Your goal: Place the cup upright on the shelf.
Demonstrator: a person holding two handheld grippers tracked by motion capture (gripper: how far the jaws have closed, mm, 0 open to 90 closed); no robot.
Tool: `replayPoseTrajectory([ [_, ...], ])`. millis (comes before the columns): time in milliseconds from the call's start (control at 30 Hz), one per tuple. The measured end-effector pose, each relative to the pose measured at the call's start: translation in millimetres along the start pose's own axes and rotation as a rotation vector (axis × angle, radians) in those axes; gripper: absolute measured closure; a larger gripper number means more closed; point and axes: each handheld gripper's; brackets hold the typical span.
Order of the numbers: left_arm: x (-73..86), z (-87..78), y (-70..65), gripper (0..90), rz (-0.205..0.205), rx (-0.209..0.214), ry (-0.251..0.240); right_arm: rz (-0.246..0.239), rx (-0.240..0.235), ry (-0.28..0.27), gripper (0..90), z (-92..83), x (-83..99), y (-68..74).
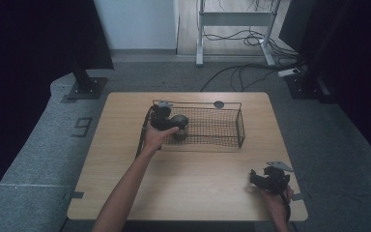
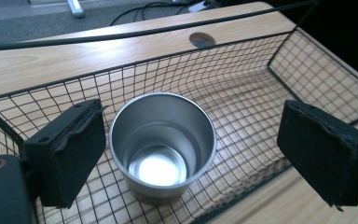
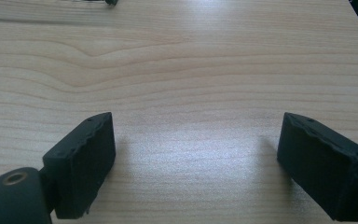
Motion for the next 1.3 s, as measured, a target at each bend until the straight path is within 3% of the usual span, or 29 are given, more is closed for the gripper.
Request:
replayPoseTrajectory([
  [300,18.7,-25.9,-3.8,9.2,0.020,0.043,-0.037,0.000,0.000,0.000,11.3,0.0,0.0,0.0],
  [600,56.4,-56.0,-6.5,9.6,0.035,0.067,-0.046,0.002,0.000,0.002,11.3,-0.2,-0.1,0.1],
  [833,84.4,-74.6,-1.3,10.4,0.044,0.075,-0.049,0.001,0.000,0.001,11.2,-0.1,-0.1,0.1],
  [967,98.4,-79.7,0.1,11.3,0.053,0.048,-0.054,0.001,0.000,0.001,11.3,-0.1,-0.1,0.1],
  [1300,137.2,-89.0,3.0,11.6,0.036,0.055,-0.036,0.002,0.000,0.001,11.5,-0.2,-0.1,0.0],
])
Point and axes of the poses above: each handheld gripper's, and its own axes: z roughly forward along the jaws, x roughly out of its underside, y roughly to its left, and after that the axes turned 3 degrees about -z, right-handed
